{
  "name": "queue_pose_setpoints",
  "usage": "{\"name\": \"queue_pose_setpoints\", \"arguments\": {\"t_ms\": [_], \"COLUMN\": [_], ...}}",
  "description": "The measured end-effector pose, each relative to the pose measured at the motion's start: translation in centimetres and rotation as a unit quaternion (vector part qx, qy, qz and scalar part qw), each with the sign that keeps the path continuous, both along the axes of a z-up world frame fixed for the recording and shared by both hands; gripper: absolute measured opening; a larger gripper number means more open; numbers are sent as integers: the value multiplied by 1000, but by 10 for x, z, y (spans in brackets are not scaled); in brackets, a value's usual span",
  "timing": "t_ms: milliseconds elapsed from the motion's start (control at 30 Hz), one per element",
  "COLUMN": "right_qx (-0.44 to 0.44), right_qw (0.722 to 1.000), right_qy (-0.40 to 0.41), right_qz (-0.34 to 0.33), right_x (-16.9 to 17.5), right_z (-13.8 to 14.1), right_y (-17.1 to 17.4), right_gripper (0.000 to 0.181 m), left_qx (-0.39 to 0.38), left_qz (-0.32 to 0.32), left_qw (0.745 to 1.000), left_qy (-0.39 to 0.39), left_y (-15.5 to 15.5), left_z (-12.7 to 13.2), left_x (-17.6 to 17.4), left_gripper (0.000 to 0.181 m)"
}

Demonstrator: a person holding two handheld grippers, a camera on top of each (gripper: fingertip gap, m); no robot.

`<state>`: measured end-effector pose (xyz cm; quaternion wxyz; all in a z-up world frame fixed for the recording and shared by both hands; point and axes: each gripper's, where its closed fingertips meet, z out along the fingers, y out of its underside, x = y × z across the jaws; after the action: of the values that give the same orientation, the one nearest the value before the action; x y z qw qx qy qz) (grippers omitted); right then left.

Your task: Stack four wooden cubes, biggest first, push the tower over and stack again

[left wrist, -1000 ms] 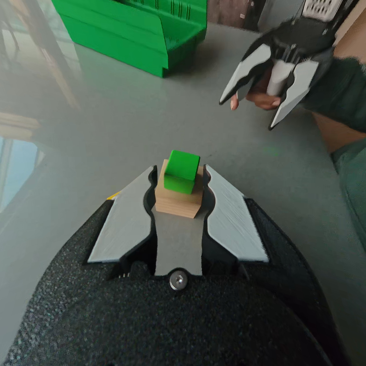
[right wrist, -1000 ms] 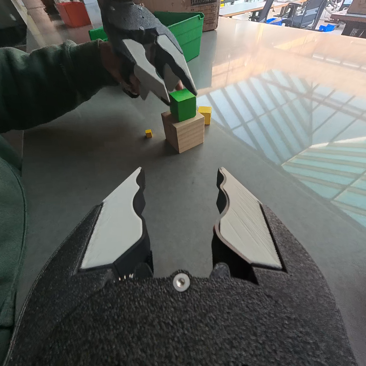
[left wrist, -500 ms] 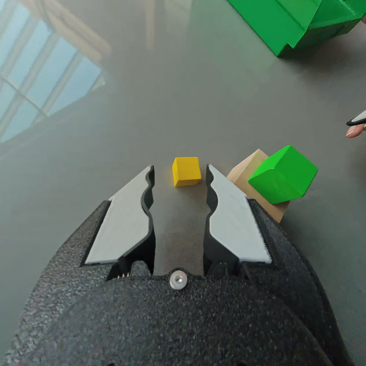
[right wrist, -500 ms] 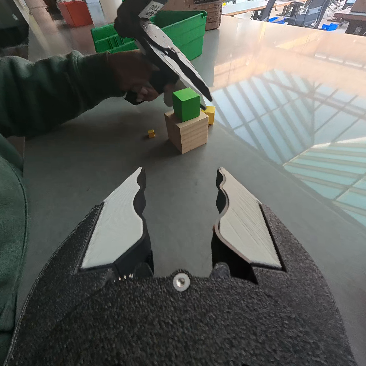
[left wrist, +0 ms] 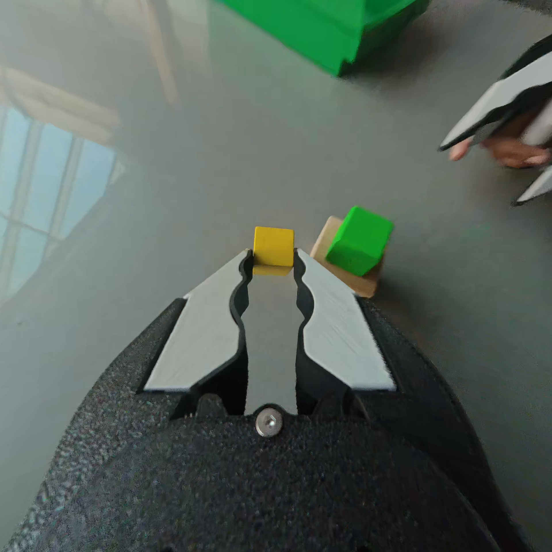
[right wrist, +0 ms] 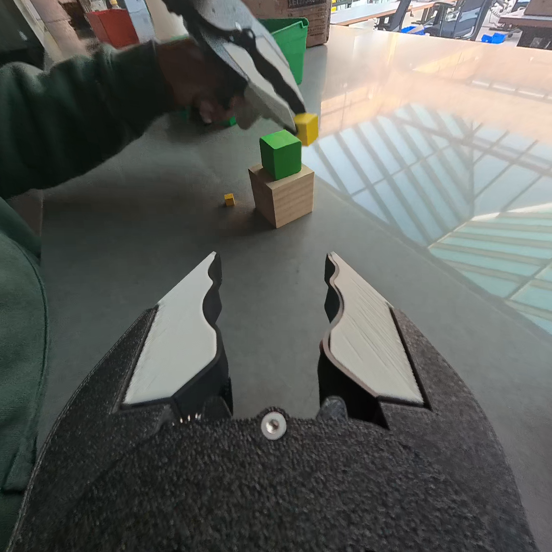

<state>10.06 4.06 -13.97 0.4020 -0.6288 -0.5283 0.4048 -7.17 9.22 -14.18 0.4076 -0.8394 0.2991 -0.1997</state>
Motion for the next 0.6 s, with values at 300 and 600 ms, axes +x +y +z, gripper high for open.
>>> {"name": "queue_pose_setpoints", "arguments": {"t_ms": [300, 600], "right_qx": [5, 4], "right_qw": [1000, 1000], "right_qy": [-3, -6], "right_qz": [12, -3], "right_x": [-5, 5], "right_z": [1, 1], "right_y": [-7, -5], "right_gripper": [70, 72], "left_qx": [10, -7], "left_qz": [-148, -172], "left_qw": [989, 985], "left_qy": [1, 4], "left_y": [-30, -34], "left_z": [47, 29], "left_x": [43, 53], "left_gripper": [26, 26]}}
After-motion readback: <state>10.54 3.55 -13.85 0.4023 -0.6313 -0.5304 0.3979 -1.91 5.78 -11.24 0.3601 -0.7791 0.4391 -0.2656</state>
